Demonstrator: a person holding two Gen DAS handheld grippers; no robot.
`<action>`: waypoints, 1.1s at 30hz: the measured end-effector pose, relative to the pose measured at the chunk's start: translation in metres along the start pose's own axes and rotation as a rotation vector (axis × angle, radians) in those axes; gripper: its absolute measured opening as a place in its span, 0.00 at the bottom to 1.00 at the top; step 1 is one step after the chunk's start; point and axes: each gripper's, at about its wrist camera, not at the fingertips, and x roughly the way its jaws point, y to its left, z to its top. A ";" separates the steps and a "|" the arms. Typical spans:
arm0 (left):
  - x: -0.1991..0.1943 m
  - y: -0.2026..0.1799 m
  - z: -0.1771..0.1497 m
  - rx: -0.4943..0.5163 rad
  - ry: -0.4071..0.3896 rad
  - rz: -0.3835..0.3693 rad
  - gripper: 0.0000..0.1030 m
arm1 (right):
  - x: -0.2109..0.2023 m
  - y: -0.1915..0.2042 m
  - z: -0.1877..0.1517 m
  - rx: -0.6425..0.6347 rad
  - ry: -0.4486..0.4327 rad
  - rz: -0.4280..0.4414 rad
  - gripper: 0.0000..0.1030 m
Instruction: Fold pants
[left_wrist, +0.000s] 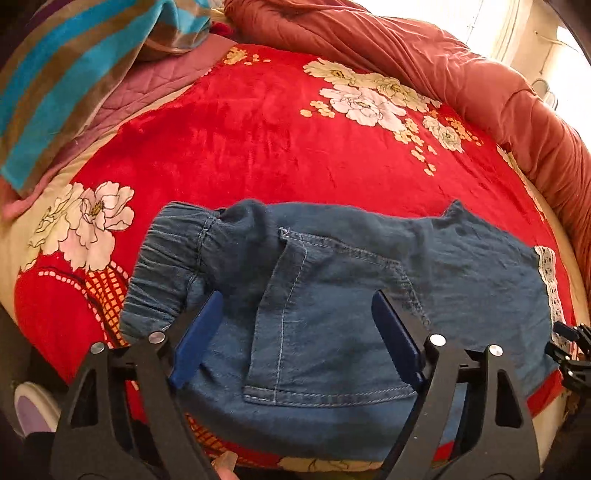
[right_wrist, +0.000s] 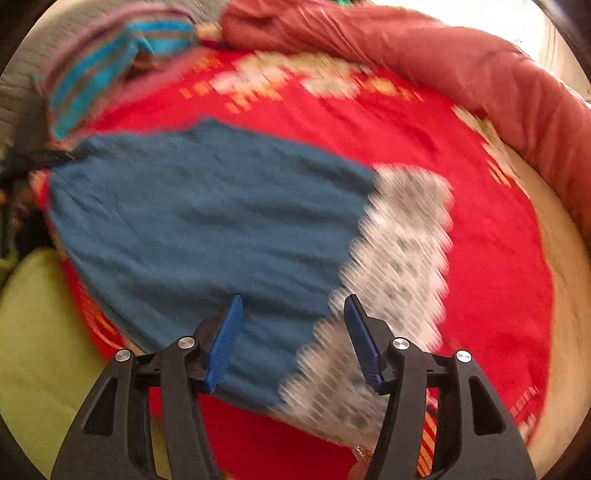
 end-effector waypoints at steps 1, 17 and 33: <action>0.001 0.001 -0.001 0.002 0.002 -0.003 0.72 | -0.002 -0.006 -0.005 0.023 0.002 0.021 0.54; -0.037 -0.050 -0.016 0.110 -0.092 -0.022 0.81 | -0.041 -0.002 -0.017 0.020 -0.099 0.044 0.55; 0.010 -0.142 -0.075 0.506 0.113 0.051 0.88 | -0.006 0.027 -0.011 -0.001 -0.002 0.142 0.55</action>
